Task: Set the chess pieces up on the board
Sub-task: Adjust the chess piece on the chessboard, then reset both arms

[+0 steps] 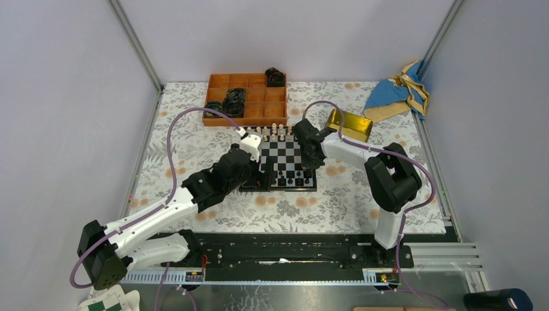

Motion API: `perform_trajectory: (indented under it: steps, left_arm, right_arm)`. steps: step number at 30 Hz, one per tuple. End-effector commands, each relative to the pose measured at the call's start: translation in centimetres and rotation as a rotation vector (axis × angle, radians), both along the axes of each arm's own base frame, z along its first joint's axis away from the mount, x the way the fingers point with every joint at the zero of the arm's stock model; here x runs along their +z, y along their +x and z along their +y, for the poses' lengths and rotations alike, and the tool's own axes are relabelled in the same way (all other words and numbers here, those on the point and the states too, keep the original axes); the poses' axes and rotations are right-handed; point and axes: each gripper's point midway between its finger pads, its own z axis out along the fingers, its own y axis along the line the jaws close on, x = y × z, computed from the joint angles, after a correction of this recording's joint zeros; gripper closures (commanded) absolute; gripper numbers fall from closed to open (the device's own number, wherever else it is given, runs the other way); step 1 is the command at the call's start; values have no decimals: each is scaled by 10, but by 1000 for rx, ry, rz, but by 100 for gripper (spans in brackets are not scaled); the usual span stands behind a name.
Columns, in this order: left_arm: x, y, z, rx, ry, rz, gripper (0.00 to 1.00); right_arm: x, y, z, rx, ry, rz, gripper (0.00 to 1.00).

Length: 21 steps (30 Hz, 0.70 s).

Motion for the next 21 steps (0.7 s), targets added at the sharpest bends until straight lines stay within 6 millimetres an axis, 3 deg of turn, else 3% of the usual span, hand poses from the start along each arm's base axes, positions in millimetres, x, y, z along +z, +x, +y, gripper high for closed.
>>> perform_trajectory:
  steps: [1,8,11,15,21]
  left_arm:
    - [6,3,-2,4,-21,-16,1]
    - [6,3,-2,4,-26,-17,1]
    - [7,4,-1,10,-23,-24,1]
    - [12,9,-1,15,-12,-48,1]
    - [22,15,2,30,6,-79,1]
  right_arm:
    - [18,-4,2,0,38,-23,93]
    - [29,3,5,11,54,-75,88]
    - [42,16,5,28,44,-140,76]
    - [64,37,3,53,1,-231,68]
    - [94,53,-4,44,-18,-323,64]
